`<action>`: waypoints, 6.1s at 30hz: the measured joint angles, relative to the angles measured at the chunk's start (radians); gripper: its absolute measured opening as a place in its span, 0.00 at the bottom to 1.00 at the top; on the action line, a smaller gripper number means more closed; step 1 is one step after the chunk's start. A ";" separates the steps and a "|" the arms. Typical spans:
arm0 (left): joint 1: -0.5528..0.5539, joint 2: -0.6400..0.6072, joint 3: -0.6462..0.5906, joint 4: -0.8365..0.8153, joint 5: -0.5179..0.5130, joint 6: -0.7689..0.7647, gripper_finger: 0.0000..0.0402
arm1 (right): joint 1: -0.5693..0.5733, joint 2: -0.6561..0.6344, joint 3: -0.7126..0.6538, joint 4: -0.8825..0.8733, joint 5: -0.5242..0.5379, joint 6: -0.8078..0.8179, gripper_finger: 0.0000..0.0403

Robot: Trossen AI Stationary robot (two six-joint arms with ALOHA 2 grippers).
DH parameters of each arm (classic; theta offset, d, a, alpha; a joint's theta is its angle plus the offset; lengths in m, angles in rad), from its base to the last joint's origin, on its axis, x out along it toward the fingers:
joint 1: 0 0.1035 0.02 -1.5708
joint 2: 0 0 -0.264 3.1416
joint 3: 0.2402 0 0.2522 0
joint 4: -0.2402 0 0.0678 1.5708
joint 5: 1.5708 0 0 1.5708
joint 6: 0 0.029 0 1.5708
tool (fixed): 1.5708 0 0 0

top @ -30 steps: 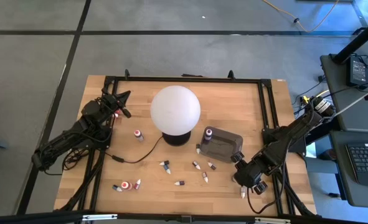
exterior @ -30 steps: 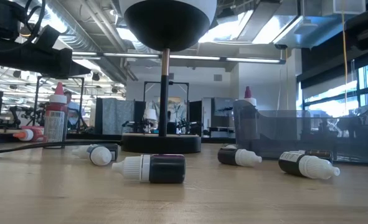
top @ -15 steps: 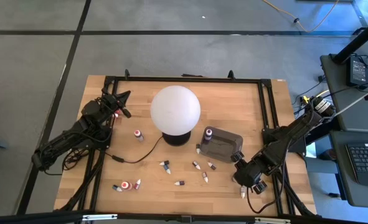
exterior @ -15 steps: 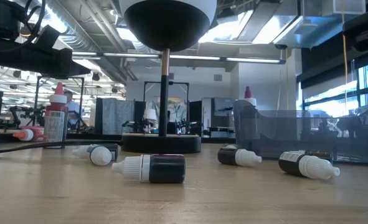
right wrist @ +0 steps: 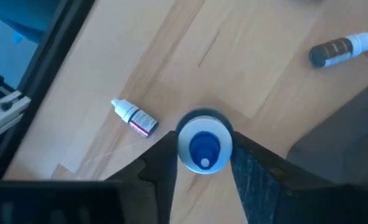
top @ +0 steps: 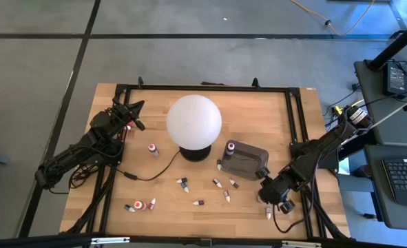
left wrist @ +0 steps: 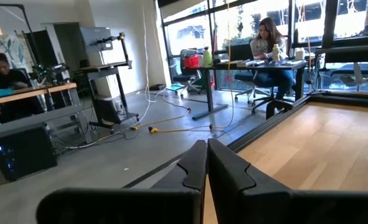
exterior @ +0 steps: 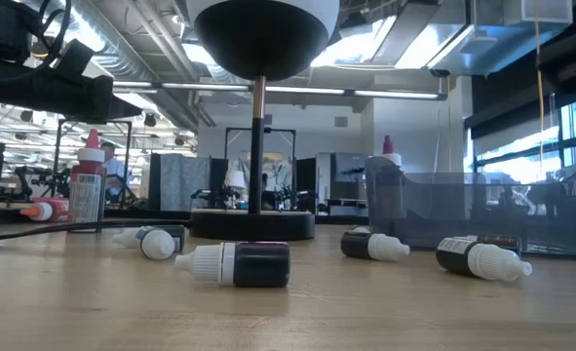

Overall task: Pick & Place food coloring
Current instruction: Put the large blue food coloring bottle into the black container, then put the small right red food coloring bottle into the black container

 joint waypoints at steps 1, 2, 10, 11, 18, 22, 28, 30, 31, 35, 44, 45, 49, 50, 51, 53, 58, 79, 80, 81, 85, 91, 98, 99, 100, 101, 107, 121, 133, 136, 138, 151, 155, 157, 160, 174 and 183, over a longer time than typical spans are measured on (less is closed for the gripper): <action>0.000 0.000 0.000 0.000 0.000 0.001 0.03 | 0.000 0.000 0.000 -0.001 0.000 -0.004 0.32; 0.000 0.000 0.000 0.000 0.000 0.000 0.03 | 0.000 0.000 0.000 -0.002 0.000 -0.007 0.31; 0.000 0.000 0.000 0.000 0.000 0.001 0.02 | -0.004 0.000 0.000 -0.001 0.001 -0.006 0.33; 0.000 0.000 0.000 0.000 0.000 0.001 0.03 | -0.004 0.000 0.000 0.000 0.002 -0.006 0.33; 0.000 0.000 0.000 0.000 0.000 0.002 0.03 | -0.004 0.000 0.000 0.021 -0.001 -0.006 0.35; 0.000 0.000 0.000 0.000 0.000 0.001 0.02 | -0.004 0.000 0.000 0.023 -0.001 -0.002 0.37; 0.000 0.000 0.000 0.000 0.000 0.000 0.03 | -0.004 0.000 0.001 0.023 -0.001 -0.005 0.33; 0.000 0.000 0.000 0.000 0.000 0.001 0.03 | -0.004 0.000 0.001 0.023 -0.001 -0.008 0.30; 0.000 0.000 0.000 0.000 0.000 0.000 0.03 | -0.004 0.000 0.001 0.023 -0.001 -0.008 0.30; 0.000 0.000 0.000 0.000 0.000 0.001 0.02 | -0.004 0.000 0.002 0.023 -0.001 -0.007 0.30; 0.000 0.000 0.000 0.000 0.000 0.000 0.03 | -0.012 -0.051 0.116 -0.137 0.131 0.032 0.30; 0.000 0.000 0.000 0.000 0.000 0.000 0.03 | -0.016 -0.057 0.143 -0.171 0.154 0.031 0.30; 0.000 0.000 0.000 0.000 0.000 0.000 0.02 | -0.047 -0.074 0.254 -0.261 0.249 0.012 0.30; 0.000 0.000 0.000 0.000 0.000 0.000 0.02 | -0.061 -0.075 0.283 -0.285 0.290 0.010 0.30; 0.000 0.000 0.000 0.000 0.000 0.000 0.02 | -0.075 -0.076 0.309 -0.310 0.336 0.009 0.30; 0.000 0.000 0.000 0.000 0.000 0.000 0.02 | -0.112 -0.076 0.348 -0.347 0.415 0.023 0.31; 0.000 0.000 0.000 0.000 0.000 0.000 0.03 | -0.262 -0.076 0.367 -0.406 0.425 0.043 0.31; 0.000 0.000 0.000 0.000 0.000 0.001 0.02 | -0.631 -0.015 0.143 -0.130 0.129 -0.163 0.31; 0.000 0.000 0.000 0.000 0.000 0.002 0.02 | -0.631 -0.009 0.135 -0.112 0.130 -0.163 0.31; 0.000 0.000 0.000 0.000 0.000 0.002 0.02 | -0.631 -0.003 0.129 -0.094 0.130 -0.163 0.31; 0.000 0.000 0.000 0.000 0.000 0.001 0.02 | -0.631 0.010 0.105 -0.050 0.129 -0.159 0.31; 0.000 0.000 0.000 0.000 0.000 0.001 0.03 | -0.631 0.019 0.085 -0.025 0.130 -0.159 0.31; 0.000 0.000 0.000 0.000 0.000 0.000 0.03 | -0.631 0.047 0.081 -0.001 0.131 -0.163 0.31; 0.000 0.000 0.000 0.000 0.000 0.001 0.02 | -0.631 0.048 0.081 -0.003 0.131 -0.163 0.31; 0.000 0.000 0.000 0.000 0.000 0.001 0.02 | -0.631 0.049 0.081 -0.002 0.132 -0.163 0.31; 0.000 0.000 0.000 0.000 0.000 0.000 0.02 | -0.631 0.049 0.081 -0.003 0.137 -0.163 0.31; 0.000 0.000 0.000 0.000 0.000 0.001 0.03 | -0.630 0.049 0.081 -0.001 0.139 -0.163 0.31; 0.000 0.000 0.000 0.000 0.000 0.001 0.03 | -0.630 0.049 0.082 0.014 0.142 -0.162 0.41; 0.000 0.000 0.000 0.000 0.000 0.001 0.02 | -0.630 0.025 0.089 -0.003 0.270 -0.163 0.41; 0.000 0.000 0.000 0.000 0.000 0.001 0.02 | -0.630 0.008 0.116 -0.019 0.270 -0.159 0.41; 0.000 0.000 0.000 0.000 0.000 0.001 0.03 | -0.630 0.000 0.140 -0.030 0.264 -0.159 0.41; 0.000 0.000 0.000 0.000 0.000 0.000 0.02 | -0.442 -0.010 0.266 -0.230 -0.049 -0.085 0.41; 0.000 0.000 0.000 0.000 0.000 0.001 0.03 | -0.265 -0.009 0.233 -0.237 -0.047 -0.193 0.41; 0.000 0.000 0.000 0.000 0.000 0.000 0.03 | -0.183 -0.009 0.216 -0.226 -0.051 -0.269 0.41; 0.000 0.000 0.000 0.000 0.000 0.000 0.02 | -0.081 -0.009 0.173 -0.209 -0.054 -0.340 0.41; 0.000 0.000 0.000 0.000 0.000 -0.023 0.03 | 0.035 -0.008 -0.133 0.361 -0.113 -0.394 0.41; 0.000 0.000 0.000 0.000 0.000 -0.024 0.03 | 0.036 -0.008 -0.255 0.548 -0.203 -0.395 0.41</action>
